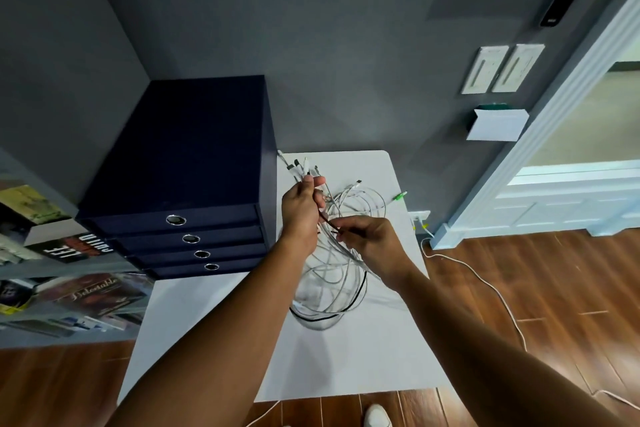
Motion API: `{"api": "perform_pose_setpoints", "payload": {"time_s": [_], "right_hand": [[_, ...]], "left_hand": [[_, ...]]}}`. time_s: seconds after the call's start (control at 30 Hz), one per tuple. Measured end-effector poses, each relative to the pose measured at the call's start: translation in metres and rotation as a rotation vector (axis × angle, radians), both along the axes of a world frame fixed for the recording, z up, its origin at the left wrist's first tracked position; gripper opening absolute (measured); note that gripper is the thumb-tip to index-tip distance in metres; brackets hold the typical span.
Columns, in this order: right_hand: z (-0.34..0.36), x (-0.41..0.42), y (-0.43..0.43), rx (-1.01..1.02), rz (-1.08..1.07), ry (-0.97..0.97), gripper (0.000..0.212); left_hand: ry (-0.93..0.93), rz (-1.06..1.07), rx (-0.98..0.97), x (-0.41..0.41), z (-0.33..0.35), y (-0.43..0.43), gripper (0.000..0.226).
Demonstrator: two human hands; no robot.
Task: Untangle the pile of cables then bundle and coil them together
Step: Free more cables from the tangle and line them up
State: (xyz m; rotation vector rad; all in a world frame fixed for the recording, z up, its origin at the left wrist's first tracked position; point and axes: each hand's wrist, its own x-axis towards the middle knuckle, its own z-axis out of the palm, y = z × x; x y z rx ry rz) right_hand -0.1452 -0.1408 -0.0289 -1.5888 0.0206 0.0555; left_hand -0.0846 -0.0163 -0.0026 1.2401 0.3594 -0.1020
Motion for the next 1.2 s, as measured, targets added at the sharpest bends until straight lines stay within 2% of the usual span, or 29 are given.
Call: {"api": "perform_pose_setpoints", "payload": {"time_s": [0.17, 0.27, 0.3, 0.4, 0.53, 0.7, 0.77, 0.87, 0.97, 1.03, 1.1, 1.2], "right_hand": [[-0.01, -0.001, -0.005, 0.01, 0.017, 0.039, 0.028], [-0.016, -0.001, -0.009, -0.061, 0.026, 0.072, 0.012], [-0.018, -0.001, -0.012, -0.131, 0.039, 0.076, 0.009], [-0.026, -0.002, -0.026, -0.435, 0.105, 0.05, 0.021], [-0.038, -0.002, -0.043, -0.701, 0.093, -0.004, 0.015], [-0.054, -0.004, -0.059, -0.898, 0.088, 0.176, 0.02], [-0.056, -0.001, -0.055, -0.804, 0.066, 0.249, 0.023], [-0.035, 0.008, -0.042, -0.281, -0.109, 0.296, 0.017], [0.001, 0.021, -0.027, 0.102, -0.109, 0.177, 0.008], [0.024, 0.03, -0.019, 0.263, -0.042, 0.1, 0.005], [0.042, 0.037, -0.011, 0.366, 0.013, 0.047, 0.014], [0.063, 0.041, 0.004, 0.422, 0.059, -0.027, 0.009]], "left_hand": [[-0.072, -0.018, -0.079, -0.004, 0.002, -0.001, 0.033], [-0.115, -0.055, -0.139, -0.007, 0.005, 0.0, 0.03], [-0.124, -0.068, -0.143, -0.007, 0.007, 0.001, 0.029], [-0.155, -0.087, -0.113, -0.007, 0.012, 0.004, 0.027], [-0.197, -0.11, -0.092, -0.006, 0.019, 0.009, 0.026], [-0.229, -0.132, -0.08, -0.007, 0.031, 0.017, 0.027], [-0.247, -0.158, -0.044, -0.007, 0.032, 0.021, 0.028], [-0.264, -0.208, 0.085, -0.01, 0.022, 0.028, 0.027], [-0.258, -0.202, 0.202, -0.019, 0.005, 0.035, 0.028], [-0.225, -0.167, 0.226, -0.025, -0.003, 0.037, 0.028], [-0.181, -0.141, 0.227, -0.029, -0.008, 0.038, 0.029], [-0.127, -0.109, 0.273, -0.031, -0.013, 0.035, 0.029]]}}
